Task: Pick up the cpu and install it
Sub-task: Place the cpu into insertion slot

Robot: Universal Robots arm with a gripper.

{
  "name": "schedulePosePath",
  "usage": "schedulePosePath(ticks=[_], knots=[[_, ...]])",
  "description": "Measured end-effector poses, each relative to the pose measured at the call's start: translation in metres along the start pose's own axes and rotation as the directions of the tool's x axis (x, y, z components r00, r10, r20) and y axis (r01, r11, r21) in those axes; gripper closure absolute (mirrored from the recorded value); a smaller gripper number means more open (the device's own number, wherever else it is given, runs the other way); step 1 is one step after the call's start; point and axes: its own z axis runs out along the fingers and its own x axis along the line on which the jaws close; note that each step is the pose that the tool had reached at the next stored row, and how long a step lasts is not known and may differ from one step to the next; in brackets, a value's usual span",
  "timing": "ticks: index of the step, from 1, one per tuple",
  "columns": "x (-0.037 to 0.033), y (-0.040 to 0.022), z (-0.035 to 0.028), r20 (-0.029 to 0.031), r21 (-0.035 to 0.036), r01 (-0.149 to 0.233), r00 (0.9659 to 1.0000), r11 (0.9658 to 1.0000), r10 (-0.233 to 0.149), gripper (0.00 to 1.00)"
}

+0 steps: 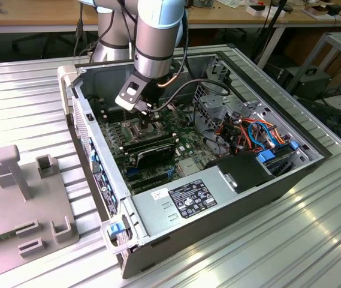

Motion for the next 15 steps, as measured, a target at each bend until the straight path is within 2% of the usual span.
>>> schedulePosePath(ticks=[2, 3, 9, 13, 15], knots=[[0.0005, 0.0004, -0.0053, -0.0013, -0.0012, 0.0, 1.0, 1.0, 0.0, 0.89], [0.0003, 0.0003, -0.0087, 0.0008, -0.0002, 0.0, 1.0, 1.0, 0.0, 0.89], [0.0006, 0.0008, -0.0274, 0.0024, -0.0007, 0.0, 1.0, 1.0, 0.0, 0.89], [0.0009, 0.0011, -0.0423, 0.0052, -0.0019, 0.0, 1.0, 1.0, 0.0, 0.89], [0.0009, 0.0011, -0.0427, 0.006, -0.002, 0.0, 1.0, 1.0, 0.0, 0.89]])
